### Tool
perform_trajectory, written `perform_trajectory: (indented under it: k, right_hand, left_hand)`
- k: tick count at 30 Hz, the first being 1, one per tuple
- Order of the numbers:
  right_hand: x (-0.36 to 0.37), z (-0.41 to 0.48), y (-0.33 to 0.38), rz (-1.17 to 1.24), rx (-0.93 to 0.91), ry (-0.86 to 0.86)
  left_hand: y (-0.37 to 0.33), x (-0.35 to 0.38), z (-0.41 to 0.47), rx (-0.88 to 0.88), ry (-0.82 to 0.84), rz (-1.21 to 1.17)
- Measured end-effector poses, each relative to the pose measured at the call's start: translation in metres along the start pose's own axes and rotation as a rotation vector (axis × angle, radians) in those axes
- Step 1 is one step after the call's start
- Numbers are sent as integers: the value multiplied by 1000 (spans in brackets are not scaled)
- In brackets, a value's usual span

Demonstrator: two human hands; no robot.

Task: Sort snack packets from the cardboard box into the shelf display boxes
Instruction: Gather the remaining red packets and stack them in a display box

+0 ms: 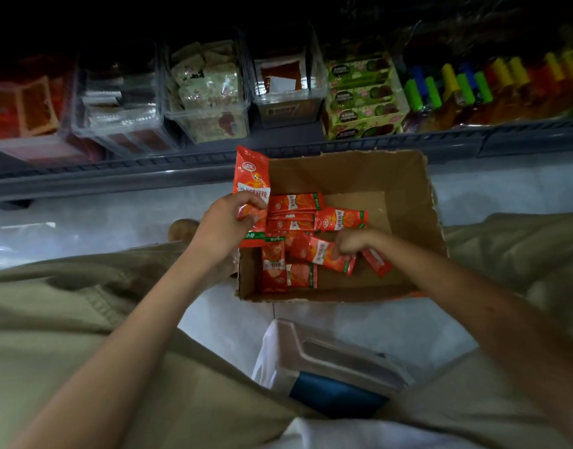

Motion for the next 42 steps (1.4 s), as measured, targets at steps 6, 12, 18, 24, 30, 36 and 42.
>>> perform_trajectory:
  k: [6, 12, 18, 24, 30, 36, 42]
  right_hand:
    - [-92, -111, 26, 215, -149, -52]
    - [-112, -213, 52, 451, -401, -333]
    - [-86, -241, 74, 630, -602, -526]
    - [-75, -228, 85, 622, -648, -719]
    - [-80, -227, 95, 485, -721, -678]
    - [-98, -248, 104, 640, -665, -822]
    - [-122, -269, 101, 839, -795, -764]
  left_hand:
    - [-12, 5, -1, -5, -26, -113]
    - [-37, 8, -3, 141, -67, -258]
    - [-78, 23, -11, 175, -96, -575]
    - [-118, 26, -17, 92, -104, -923]
    - [-137, 30, -14, 236, -227, -766]
    - [-159, 30, -18, 386, -252, -653]
    - [-175, 41, -21, 487, -180, -525]
Point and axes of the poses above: each hand's wrist, its own z-axis towards the middle knuckle, its own x-axis out of the palm, y = z × x, the point moved 1 cm from there along z, towards the middle knuckle, and after that the axes turned 5 degrees about -x, right-handed, at the moved point
